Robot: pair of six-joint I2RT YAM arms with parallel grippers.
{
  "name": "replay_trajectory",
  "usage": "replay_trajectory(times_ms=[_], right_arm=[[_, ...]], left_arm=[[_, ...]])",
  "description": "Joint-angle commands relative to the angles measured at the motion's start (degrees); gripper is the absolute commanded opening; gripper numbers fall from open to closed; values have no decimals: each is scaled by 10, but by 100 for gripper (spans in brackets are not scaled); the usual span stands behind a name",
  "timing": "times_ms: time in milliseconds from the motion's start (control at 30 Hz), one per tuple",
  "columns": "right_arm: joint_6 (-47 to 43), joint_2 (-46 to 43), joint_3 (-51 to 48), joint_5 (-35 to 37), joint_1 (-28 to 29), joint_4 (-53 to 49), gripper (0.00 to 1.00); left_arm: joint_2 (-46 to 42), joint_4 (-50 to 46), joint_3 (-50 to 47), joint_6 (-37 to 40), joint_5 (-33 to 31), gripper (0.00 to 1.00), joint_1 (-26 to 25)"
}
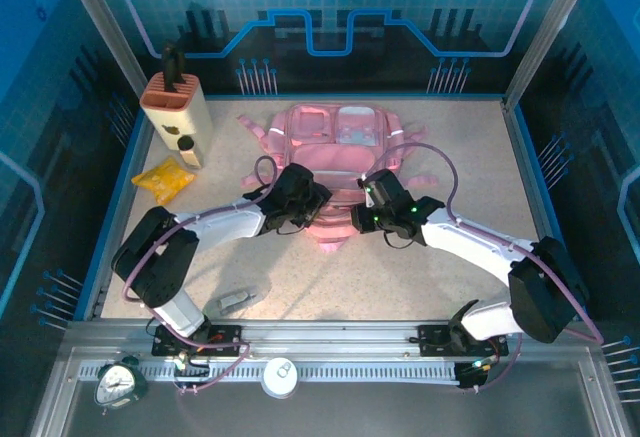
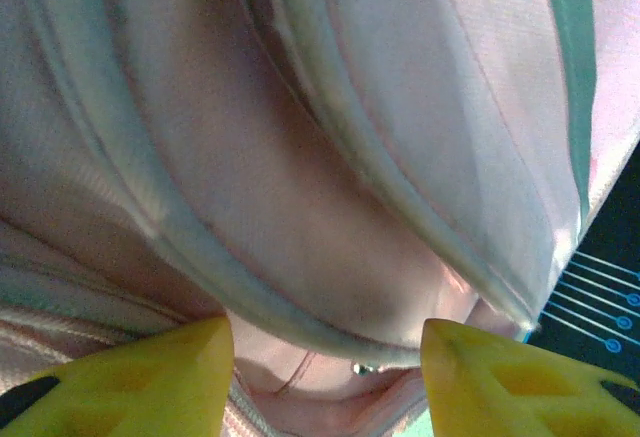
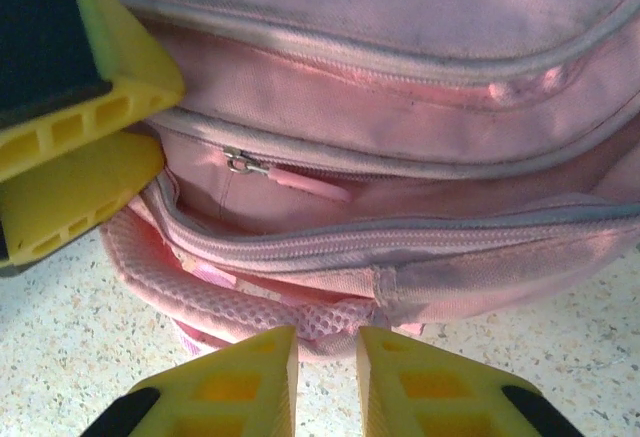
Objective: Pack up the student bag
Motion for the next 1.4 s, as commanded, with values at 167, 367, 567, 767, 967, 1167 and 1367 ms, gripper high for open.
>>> replay_trajectory(times_ms=[167, 367, 567, 767, 967, 1167, 1367], right_arm=[[-33, -14, -11, -18, -9, 22, 25], [-60, -13, 5, -19, -10, 17, 30], [-96, 3, 13, -82, -16, 45, 43], [-97, 25, 50, -101, -18, 80, 53], [-90, 59, 32, -110, -14, 144, 51], [-84, 53, 19, -112, -14, 162, 52], [-54, 49, 5, -140, -58, 182, 58]], left_arm=[[44, -38, 58, -4, -50, 42, 10], [49, -59, 83, 1, -46, 22, 20], [-5, -21, 69, -12, -29, 4, 24], [-61, -26, 76, -19, -16, 0, 27], [-91, -20, 78, -36, -7, 0, 32], [-102, -15, 84, -47, 3, 0, 34], [-103, -6, 82, -54, 18, 0, 34]])
